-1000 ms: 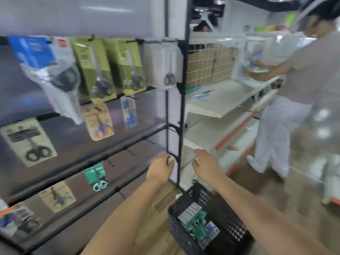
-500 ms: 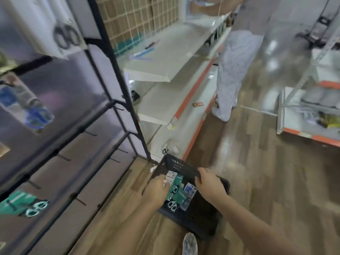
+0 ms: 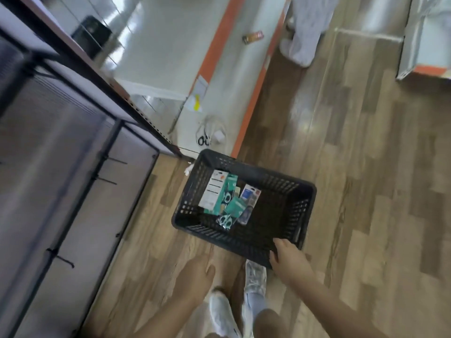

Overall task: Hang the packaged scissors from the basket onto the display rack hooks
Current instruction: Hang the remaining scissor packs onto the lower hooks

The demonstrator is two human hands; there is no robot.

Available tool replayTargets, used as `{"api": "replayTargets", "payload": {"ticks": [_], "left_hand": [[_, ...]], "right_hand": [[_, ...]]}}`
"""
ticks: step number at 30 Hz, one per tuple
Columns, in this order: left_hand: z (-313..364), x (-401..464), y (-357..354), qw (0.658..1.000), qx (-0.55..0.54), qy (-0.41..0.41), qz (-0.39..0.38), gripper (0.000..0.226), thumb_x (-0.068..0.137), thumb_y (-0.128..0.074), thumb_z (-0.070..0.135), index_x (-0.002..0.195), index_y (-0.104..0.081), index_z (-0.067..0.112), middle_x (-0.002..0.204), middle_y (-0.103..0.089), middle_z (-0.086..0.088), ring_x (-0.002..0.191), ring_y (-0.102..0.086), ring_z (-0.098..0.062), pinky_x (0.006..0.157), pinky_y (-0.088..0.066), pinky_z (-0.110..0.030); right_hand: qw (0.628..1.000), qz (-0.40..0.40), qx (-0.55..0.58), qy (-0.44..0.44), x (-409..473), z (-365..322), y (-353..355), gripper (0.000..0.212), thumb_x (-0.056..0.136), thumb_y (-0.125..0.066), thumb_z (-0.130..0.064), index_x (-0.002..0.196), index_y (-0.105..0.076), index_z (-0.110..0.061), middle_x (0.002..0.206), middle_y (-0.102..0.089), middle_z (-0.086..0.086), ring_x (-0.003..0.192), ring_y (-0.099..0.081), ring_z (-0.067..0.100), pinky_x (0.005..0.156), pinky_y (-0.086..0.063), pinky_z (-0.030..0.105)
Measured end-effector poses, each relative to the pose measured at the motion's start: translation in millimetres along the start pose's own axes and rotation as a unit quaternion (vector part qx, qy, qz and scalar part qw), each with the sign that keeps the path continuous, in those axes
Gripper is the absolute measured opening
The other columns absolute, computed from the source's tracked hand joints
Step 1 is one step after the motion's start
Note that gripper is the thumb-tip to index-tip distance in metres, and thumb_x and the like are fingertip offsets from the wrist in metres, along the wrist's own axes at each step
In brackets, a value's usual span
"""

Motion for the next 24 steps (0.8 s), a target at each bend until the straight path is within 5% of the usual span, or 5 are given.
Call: {"api": "replayTargets", "payload": {"ticks": [8, 18, 24], "left_hand": [[-41, 103, -52, 0.998, 0.04, -0.019, -0.044, 0.023, 0.096, -0.045, 0.022, 0.115, -0.057, 0.016, 0.114, -0.061, 0.001, 0.102, -0.056, -0.013, 0.081, -0.041, -0.022], [-74, 280, -119, 0.982, 0.149, -0.111, -0.026, 0.021, 0.096, -0.046, 0.026, 0.106, -0.057, 0.011, 0.104, -0.059, -0.006, 0.1, -0.056, -0.024, 0.083, -0.047, -0.04], [-81, 372, -151, 0.966, 0.198, -0.165, -0.021, 0.03, 0.097, -0.044, 0.026, 0.12, -0.051, 0.008, 0.119, -0.054, -0.01, 0.109, -0.049, -0.025, 0.09, -0.044, -0.039]], "right_hand": [[0.997, -0.01, 0.061, -0.056, 98, 21, -96, 0.045, 0.1, -0.036, -0.025, 0.142, -0.034, -0.01, 0.141, -0.043, 0.006, 0.125, -0.045, 0.021, 0.099, -0.038, 0.029], [0.994, 0.042, 0.049, -0.086, 227, 42, -186, 0.048, 0.098, -0.039, -0.026, 0.143, -0.032, -0.011, 0.143, -0.039, 0.007, 0.128, -0.041, 0.023, 0.102, -0.034, 0.03], [0.987, 0.12, 0.078, -0.076, 321, 53, -202, 0.046, 0.097, -0.043, -0.024, 0.14, -0.036, -0.006, 0.138, -0.043, 0.012, 0.124, -0.043, 0.027, 0.101, -0.039, 0.037]]}}
Point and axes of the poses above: each hand's wrist, its own x-axis towards the middle knuckle, its own y-axis out of the back of the hand, z = x × y, the point moved 1 cm from there along x, towards the middle knuckle
